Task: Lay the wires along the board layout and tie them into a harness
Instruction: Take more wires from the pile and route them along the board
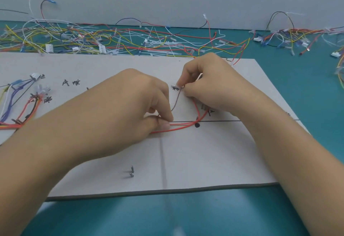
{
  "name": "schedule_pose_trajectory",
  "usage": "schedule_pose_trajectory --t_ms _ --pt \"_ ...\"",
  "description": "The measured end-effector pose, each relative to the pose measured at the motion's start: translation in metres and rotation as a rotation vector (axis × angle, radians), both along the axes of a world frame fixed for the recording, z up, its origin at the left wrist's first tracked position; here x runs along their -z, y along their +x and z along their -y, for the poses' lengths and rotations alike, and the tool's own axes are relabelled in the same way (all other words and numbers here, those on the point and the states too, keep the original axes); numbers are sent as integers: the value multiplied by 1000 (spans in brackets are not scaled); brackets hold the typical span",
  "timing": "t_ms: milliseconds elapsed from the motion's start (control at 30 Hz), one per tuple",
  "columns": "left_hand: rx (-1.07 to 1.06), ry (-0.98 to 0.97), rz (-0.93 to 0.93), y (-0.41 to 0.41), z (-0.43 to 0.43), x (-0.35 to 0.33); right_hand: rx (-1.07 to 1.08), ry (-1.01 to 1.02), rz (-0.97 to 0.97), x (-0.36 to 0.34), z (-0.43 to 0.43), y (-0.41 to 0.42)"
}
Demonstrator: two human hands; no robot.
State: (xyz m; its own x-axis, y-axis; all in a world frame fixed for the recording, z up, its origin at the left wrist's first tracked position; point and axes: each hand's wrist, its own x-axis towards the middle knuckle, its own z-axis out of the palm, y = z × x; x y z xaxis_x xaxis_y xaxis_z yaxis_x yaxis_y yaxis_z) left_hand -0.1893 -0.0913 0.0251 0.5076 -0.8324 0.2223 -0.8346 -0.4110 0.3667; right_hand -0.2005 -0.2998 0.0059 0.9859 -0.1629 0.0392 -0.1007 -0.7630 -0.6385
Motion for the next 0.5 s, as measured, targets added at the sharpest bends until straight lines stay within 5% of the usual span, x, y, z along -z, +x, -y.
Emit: schedule_pose_trajectory --t_ms 200,500 --pt "179 -79 79 -7 16 16 -53 -84 -102 -12 2 -11" --pt "183 -70 -160 -17 23 25 64 21 51 -35 11 -48"
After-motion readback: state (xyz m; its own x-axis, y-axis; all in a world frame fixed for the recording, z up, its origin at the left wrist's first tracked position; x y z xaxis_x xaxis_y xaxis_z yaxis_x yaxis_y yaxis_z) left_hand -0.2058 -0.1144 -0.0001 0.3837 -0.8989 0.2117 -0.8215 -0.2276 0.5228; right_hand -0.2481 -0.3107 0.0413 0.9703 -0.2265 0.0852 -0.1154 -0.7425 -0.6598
